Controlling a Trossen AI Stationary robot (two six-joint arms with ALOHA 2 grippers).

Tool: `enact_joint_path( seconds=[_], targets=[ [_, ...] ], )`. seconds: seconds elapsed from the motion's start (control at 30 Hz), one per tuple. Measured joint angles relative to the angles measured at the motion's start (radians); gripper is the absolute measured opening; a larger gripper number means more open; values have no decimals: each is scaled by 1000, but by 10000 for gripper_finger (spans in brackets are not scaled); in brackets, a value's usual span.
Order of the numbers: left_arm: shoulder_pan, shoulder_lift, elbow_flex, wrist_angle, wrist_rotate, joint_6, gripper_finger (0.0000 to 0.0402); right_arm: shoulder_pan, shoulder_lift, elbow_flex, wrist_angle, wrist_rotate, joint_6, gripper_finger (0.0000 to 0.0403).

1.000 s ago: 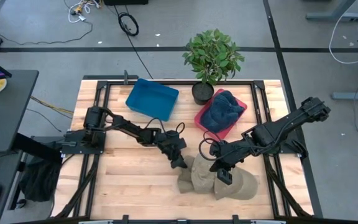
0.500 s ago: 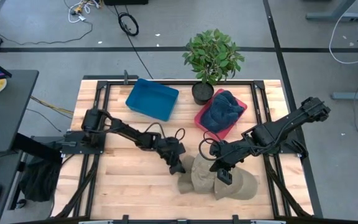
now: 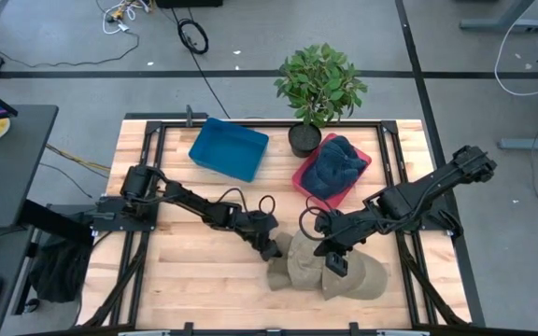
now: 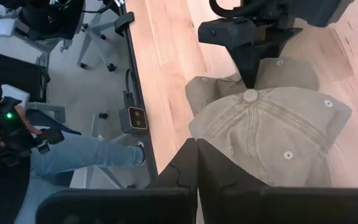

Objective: Pick & Place hat
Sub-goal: Put the left brown cap into the blue bin

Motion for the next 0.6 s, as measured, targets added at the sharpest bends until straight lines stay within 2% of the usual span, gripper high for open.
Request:
enact_joint_path(
  seconds=[0.17, 0.37, 0.47, 0.6],
  targets=[
    [6, 1, -2, 9, 56, -5, 179, 0, 1, 0, 0, 7, -48, 2],
    [29, 6, -4, 112, 95, -25, 170, -1, 3, 0, 0, 18, -87, 2],
    [29, 9, -6, 150, 92, -24, 144, -1, 3, 0, 0, 18, -108, 2],
    [27, 10, -6, 156, 123, -20, 86, -1, 3, 0, -1, 18, -132, 2]
  ],
)
